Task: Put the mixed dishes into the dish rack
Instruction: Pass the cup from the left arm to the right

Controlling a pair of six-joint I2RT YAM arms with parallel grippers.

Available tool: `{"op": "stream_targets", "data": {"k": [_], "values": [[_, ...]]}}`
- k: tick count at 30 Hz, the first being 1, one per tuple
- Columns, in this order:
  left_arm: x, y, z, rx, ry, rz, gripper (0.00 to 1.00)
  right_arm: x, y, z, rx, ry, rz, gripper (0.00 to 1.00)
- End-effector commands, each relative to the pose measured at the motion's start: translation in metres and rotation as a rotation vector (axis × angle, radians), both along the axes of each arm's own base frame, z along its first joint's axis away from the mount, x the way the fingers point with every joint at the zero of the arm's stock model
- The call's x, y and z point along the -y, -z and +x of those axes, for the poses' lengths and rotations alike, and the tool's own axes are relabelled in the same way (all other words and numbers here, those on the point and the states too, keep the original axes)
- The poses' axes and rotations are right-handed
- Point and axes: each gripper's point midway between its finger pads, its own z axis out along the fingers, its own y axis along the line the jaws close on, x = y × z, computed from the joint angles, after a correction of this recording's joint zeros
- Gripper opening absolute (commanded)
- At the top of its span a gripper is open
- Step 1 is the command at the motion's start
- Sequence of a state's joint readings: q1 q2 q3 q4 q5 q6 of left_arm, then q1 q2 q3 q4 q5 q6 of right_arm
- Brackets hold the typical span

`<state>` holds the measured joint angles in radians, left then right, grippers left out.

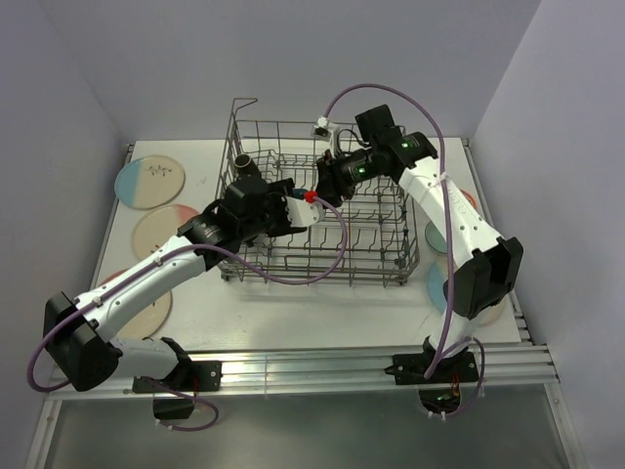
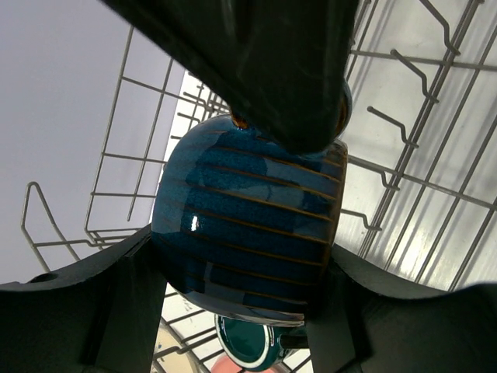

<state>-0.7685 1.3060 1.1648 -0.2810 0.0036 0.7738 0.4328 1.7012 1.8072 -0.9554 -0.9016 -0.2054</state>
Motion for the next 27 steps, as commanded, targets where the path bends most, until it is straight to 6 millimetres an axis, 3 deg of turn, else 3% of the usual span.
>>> {"op": "stream_targets", "data": {"k": [1, 9, 20, 27], "values": [[0.005, -0.038, 0.000, 0.106, 0.042, -0.042, 0.00, -0.002, -0.002, -0.004, 0.037, -0.037, -0.034, 0.47], [0.006, -0.038, -0.006, 0.135, 0.100, 0.035, 0.00, -0.006, 0.008, -0.011, -0.010, -0.108, -0.055, 0.40], [0.003, -0.045, -0.002, 0.201, 0.113, 0.096, 0.00, -0.022, 0.023, -0.035, -0.039, -0.218, -0.097, 0.40], [0.006, -0.048, -0.004, 0.223, 0.124, 0.100, 0.00, -0.026, 0.030, -0.035, -0.074, -0.230, -0.104, 0.38]]}}
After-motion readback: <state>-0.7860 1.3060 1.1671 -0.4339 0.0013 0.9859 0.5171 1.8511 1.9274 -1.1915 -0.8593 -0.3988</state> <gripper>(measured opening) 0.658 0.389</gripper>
